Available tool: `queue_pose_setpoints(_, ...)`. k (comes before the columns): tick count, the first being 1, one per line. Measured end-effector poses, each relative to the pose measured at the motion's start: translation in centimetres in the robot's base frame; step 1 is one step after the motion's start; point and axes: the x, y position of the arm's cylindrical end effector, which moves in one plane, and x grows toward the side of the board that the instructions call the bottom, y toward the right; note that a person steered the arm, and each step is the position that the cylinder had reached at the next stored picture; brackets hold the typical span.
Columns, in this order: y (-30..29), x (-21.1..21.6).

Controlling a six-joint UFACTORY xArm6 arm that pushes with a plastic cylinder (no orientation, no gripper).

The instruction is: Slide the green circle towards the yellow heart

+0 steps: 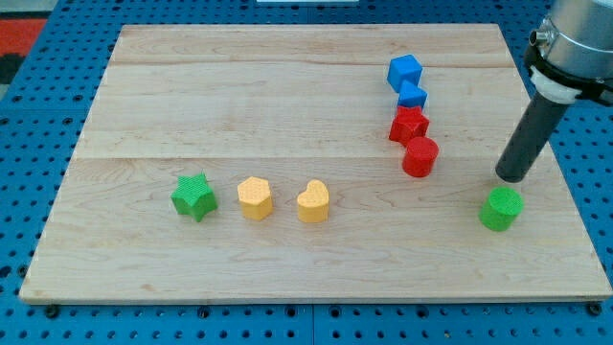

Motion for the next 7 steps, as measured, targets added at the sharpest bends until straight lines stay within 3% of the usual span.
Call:
queue_pose_setpoints(1,4.0,2.6)
queue_pose_setpoints(3,-0.8,5.8)
queue_pose_setpoints(4,-3.8,5.5)
queue_pose_setpoints(7,-1.6,3.7)
